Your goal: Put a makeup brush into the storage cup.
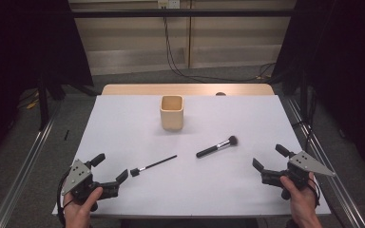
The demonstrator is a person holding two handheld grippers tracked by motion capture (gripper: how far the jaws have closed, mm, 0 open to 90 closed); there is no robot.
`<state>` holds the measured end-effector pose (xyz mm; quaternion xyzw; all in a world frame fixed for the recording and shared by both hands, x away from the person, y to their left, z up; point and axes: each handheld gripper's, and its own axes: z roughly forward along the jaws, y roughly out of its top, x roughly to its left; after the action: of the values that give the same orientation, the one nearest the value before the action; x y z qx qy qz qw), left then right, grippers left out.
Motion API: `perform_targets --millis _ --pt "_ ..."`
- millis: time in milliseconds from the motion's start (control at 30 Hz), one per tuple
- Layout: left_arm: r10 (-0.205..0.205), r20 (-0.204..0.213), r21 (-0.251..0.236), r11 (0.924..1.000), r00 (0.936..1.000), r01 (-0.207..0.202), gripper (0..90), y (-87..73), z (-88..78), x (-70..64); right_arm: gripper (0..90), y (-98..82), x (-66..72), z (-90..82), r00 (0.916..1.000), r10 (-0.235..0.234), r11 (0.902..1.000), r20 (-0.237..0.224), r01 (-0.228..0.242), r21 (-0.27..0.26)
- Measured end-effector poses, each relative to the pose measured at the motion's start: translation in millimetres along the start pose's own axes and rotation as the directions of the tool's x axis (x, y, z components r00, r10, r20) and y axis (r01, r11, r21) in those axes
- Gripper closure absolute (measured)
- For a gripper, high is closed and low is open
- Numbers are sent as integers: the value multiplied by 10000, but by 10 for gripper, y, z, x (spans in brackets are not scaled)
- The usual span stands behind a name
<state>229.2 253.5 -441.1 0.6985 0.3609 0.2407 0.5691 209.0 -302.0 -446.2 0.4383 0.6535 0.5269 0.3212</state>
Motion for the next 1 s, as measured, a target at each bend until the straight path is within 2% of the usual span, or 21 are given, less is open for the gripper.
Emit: perform_targets --millis 133,267,300,367,400,467,600,633,700,733,933,1000 --pt "9 -38 16 10000 10000 -9 20 5 10 12 11 -5 8 8 10000 20 10000 -68 -19 13" --pt "172 110 160 9997 9998 -174 20 21 16 5 10 -18 1 13 9998 31 10000 -185 -30 58" --pt "161 61 191 9997 9999 -162 20 24 15 5 10 -18 1 13 9998 31 10000 -185 -30 58" --pt "-60 249 148 9999 9997 57 20 41 0 12 9 -19 3 26 9997 70 10000 -251 -68 64" --pt "41 201 114 9999 9998 -43 20 48 -4 13 8 -17 5 29 9996 64 10000 -289 -63 54" --pt "-69 416 -23 10000 9991 70 16 59 -15 4 8 -14 14 35 9994 53 10000 -354 -50 76" --pt "182 367 -13 9998 9992 -182 16 86 -21 -15 8 -12 26 35 9992 70 9999 -393 -66 100" --pt "48 525 -48 10000 9986 -45 16 102 -9 -12 8 -11 31 39 9994 58 10000 -331 -55 81" --pt "53 544 -37 10000 9985 -51 21 110 -3 -11 8 -3 35 42 9993 122 9999 -354 -118 94" --pt "175 603 -12 9998 9980 -175 24 129 13 -7 7 -2 36 45 9993 68 9999 -364 -65 88" --pt "276 708 23 9996 9971 -278 26 190 76 -1 7 3 74 53 9982 117 9999 -585 -110 126" --pt "421 844 56 9991 9955 -427 27 227 135 -6 7 1 78 55 9978 94 9999 -654 -86 128"
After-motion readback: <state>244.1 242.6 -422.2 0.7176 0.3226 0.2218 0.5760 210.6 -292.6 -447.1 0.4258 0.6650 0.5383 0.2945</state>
